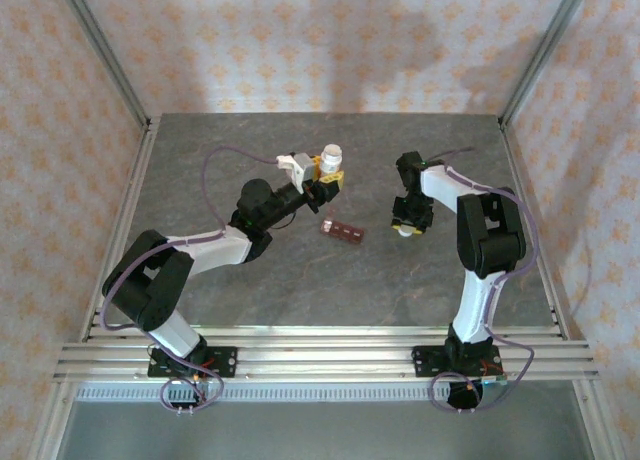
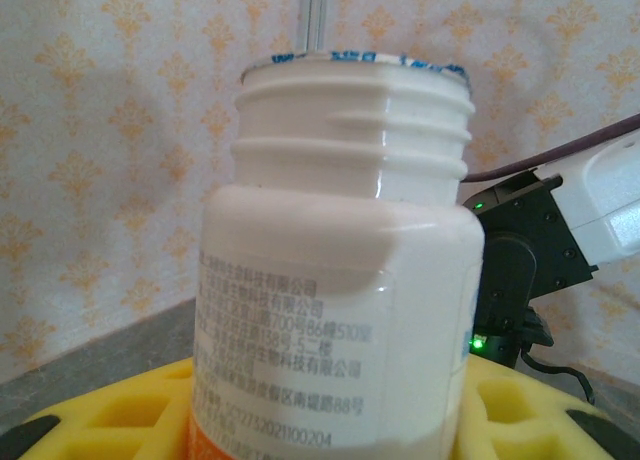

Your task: Sort the pills into containers

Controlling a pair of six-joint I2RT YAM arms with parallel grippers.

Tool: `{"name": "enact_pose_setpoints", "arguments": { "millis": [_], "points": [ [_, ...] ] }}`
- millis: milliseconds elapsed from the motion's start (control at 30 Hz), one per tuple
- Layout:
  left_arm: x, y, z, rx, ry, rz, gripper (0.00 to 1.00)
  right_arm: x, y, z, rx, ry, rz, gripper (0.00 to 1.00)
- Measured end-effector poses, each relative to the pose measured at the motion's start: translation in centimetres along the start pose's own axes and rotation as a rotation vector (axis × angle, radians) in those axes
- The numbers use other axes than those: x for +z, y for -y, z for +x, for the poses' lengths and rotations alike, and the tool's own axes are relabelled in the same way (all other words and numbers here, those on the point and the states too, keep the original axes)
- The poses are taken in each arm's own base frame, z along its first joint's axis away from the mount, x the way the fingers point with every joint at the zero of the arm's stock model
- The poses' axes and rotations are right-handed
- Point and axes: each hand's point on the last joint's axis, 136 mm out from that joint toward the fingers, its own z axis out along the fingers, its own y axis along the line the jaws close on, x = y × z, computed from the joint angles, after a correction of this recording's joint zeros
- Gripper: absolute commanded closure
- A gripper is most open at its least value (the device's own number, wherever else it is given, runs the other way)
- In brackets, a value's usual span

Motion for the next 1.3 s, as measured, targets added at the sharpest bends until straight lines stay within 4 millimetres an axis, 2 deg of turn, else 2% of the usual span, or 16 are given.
{"name": "enact_pose_setpoints", "arguments": {
  "millis": [200, 333, 433, 700, 1033, 1167, 1300],
  "points": [
    [0.1, -0.1, 0.6, -0.005, -0.014, 0.001, 1.0, -0.4, -0.1, 0.1, 0.0, 0.002, -0.007, 0.61],
    [0.1, -0.2, 1.2, -0.008, -0.025, -0.001, 1.0, -1.8, -0.4, 0.1, 0.002, 0.01, -0.034, 0.62],
    [0.1, -0.2, 1.6, -0.003, -0.035, -0.002, 1.0, -3.9, -1.3, -0.6, 0.003, 0.041, -0.075, 0.63],
    [0.1, -0.5, 3.6, 0.02, -0.076, -0.002, 1.0, -11.2, -4.5, -3.2, -0.035, 0.146, -0.187, 0.63],
    [-0.2, -1.1, 8.5, 0.023, -0.176, -0.012, 1.0, -19.6, -7.9, -3.1, -0.158, 0.223, -0.286, 0.64],
    [-0.4, -1.2, 9.8, 0.046, -0.203, -0.012, 1.0, -21.3, -8.6, -2.7, -0.205, 0.212, -0.307, 0.65],
    [-0.4, -1.3, 10.7, 0.072, -0.22, -0.01, 1.0, -21.2, -9.3, -2.3, -0.242, 0.165, -0.332, 0.66]
  ]
}}
